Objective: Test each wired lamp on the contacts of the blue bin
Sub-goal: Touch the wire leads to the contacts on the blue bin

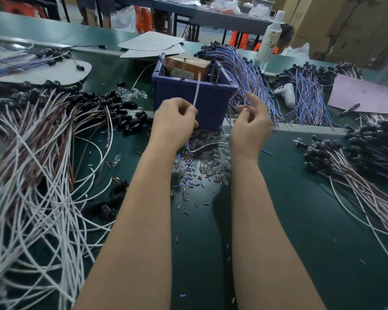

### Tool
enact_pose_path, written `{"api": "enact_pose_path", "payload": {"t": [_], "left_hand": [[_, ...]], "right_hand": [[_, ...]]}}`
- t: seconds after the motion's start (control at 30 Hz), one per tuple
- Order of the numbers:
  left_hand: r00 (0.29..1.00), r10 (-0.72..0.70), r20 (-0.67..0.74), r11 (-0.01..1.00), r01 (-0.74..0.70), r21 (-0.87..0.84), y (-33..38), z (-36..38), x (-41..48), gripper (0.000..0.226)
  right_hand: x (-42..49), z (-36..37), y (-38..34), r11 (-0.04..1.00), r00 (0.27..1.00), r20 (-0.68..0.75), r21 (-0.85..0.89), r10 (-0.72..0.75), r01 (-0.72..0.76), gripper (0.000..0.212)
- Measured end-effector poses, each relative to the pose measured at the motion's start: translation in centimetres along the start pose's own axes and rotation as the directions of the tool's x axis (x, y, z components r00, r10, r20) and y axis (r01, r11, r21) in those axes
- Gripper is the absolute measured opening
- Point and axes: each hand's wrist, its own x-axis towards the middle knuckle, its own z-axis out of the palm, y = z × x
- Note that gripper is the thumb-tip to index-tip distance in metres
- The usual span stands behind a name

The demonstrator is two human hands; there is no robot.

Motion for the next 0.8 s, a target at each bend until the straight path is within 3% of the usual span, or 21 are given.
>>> {"api": "enact_pose_path", "payload": {"t": [0.1, 0.17, 0.3, 0.8], "left_hand": [[0.98, -0.009, -0.198, 0.991, -0.018, -0.135, 0.3, 0.1, 0.2, 0.017], [0.967, -0.031, -0.255, 0.987, -0.01, -0.159, 0.3, 0.1, 0.3, 0.017], [0.969, -0.075, -0.235, 0.985, 0.035, -0.167, -0.2, 0.4, 0.5, 0.02], [0.983, -0.058, -0.172, 0.986, 0.029, -0.163, -0.5, 1.1, 0.4, 0.018]], "right_hand": [[-0.7, 0.5, -0.3, 0.997, 0.997, 0.021, -0.013, -0.075, 0.076, 0.034], [-0.7, 0.7, -0.4, 0.996, 0.995, 0.057, -0.032, -0.084, 0.086, 0.032], [-0.8, 1.0, -0.3, 0.991, 0.987, 0.15, -0.109, -0.063, 0.079, 0.031], [-1.0, 1.1, -0.6, 0.986, 0.973, 0.226, -0.147, -0.046, 0.081, 0.036]]}}
